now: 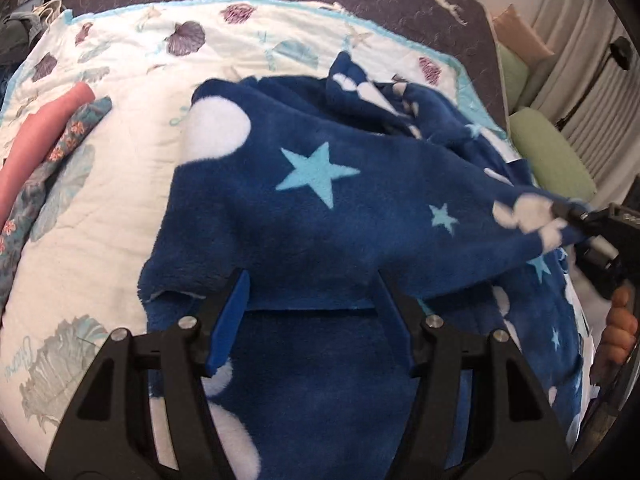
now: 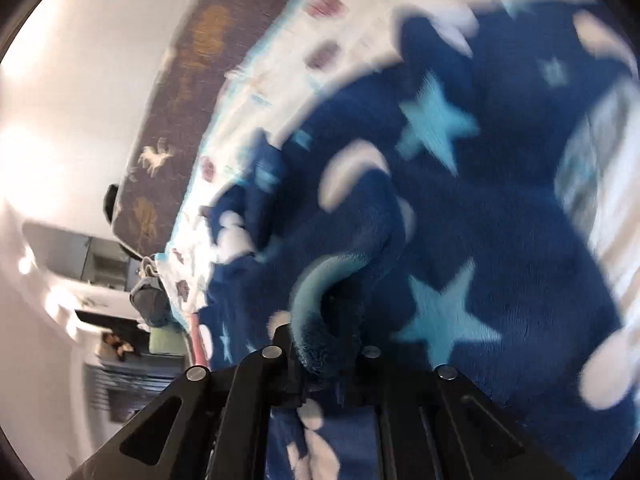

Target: Fold small clothes

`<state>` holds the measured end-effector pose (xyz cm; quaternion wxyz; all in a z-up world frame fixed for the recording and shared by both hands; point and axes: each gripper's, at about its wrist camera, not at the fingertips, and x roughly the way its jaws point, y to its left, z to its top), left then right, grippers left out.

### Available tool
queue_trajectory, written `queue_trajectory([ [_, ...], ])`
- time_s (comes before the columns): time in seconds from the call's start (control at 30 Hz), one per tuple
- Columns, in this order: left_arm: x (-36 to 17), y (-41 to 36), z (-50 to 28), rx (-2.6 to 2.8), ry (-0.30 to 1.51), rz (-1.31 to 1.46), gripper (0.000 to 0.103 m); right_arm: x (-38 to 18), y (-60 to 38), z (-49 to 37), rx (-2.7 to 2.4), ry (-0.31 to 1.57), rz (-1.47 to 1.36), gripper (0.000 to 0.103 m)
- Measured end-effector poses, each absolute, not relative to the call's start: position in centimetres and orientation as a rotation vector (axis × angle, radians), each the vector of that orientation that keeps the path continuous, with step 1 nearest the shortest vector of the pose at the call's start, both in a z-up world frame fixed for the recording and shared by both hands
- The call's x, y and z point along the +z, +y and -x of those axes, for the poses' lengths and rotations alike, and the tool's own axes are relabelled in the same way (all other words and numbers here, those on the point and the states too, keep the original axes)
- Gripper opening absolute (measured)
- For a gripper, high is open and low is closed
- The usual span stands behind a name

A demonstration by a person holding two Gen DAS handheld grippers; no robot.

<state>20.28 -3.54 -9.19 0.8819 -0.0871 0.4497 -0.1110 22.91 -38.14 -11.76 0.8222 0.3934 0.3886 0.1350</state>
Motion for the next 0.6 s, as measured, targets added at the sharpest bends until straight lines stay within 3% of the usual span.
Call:
queue_trajectory([
  [0.1, -8.3, -2.8, -19.8, -0.261, 0.917, 0.225, 0.065, -9.4, -37.4, -21.1, 0.256, 0.769, -0.618, 0.008],
  [0.2, -7.7, -2.3, -20.0, -0.22, 0.903, 0.227, 0.065, -12.2, -37.5, -22.0, 0.188, 0.944, -0.52, 0.019],
  [0.27, -8.1, -1.7, -20.4, -0.201, 0.925, 0.223, 0.065, -13.8, -37.7, -21.9, 0.123, 1.025, -0.458, 0.021],
  [0.47, -6.9, -1.1, -20.2, -0.21, 0.894, 0.275, 0.062, -8.3, -37.7, -17.6, 0.0, 0.824, -0.28, 0.026],
  [0.6, -5.4, -3.7, -20.6, -0.261, 0.862, 0.211, 0.062, -6.5, -35.2, -17.9, 0.187, 0.817, -0.311, 0.027],
])
